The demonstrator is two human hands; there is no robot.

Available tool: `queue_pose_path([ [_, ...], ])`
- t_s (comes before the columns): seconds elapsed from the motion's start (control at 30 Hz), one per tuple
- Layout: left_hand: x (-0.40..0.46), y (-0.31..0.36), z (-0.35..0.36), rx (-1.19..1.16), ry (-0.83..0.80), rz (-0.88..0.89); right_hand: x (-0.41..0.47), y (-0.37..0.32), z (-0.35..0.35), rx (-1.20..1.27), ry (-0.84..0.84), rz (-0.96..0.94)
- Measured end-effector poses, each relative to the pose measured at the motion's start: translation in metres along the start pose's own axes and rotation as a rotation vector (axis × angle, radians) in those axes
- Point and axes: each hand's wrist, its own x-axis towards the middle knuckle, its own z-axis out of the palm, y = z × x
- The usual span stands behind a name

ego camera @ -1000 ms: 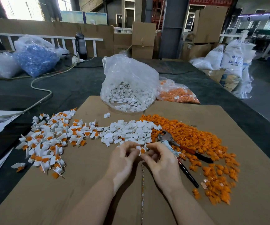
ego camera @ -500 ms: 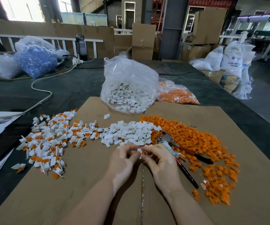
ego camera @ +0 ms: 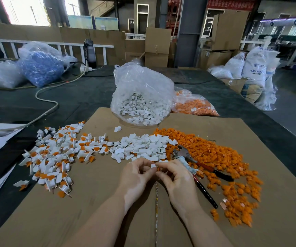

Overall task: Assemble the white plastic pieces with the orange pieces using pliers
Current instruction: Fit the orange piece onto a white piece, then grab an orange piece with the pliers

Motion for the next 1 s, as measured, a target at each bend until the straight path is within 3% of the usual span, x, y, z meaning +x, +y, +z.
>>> queue_pose_path([
  [0.2,0.0,0.001,-0.001,0.008,0.014,0.005,-0.002,-0.002,-0.003,-0.086,-0.023,-0.021],
  [0.33,0.001,0.001,-0.001,-0.003,0.023,-0.018,0.0,0.001,-0.021,-0.43,0.187,0.004],
  [0.4,0.002,0.0,-0.001,0.007,0.032,-0.026,0.004,0.001,-0.035,-0.663,0.166,0.196],
  [0.5,0.005,-0.001,-0.001,0.025,0.035,-0.035,0.011,0.007,-0.054,-0.921,-0.108,0.519],
  [0.63,0.006,0.001,0.0,-0.022,0.05,-0.05,0.018,0.006,-0.06,-0.964,-0.226,0.559],
  [0.8,0.007,0.003,-0.001,-0.067,0.07,-0.089,0.019,0.002,-0.059,-1.046,-0.158,0.45],
  [0.9,0.01,0.007,-0.001,-0.201,0.08,-0.156,0.025,-0.008,-0.062,-0.868,-0.161,0.389],
  [1.0,0.014,0.015,-0.002,-0.369,0.07,-0.24,0.031,-0.021,-0.062,-0.626,-0.289,0.407],
])
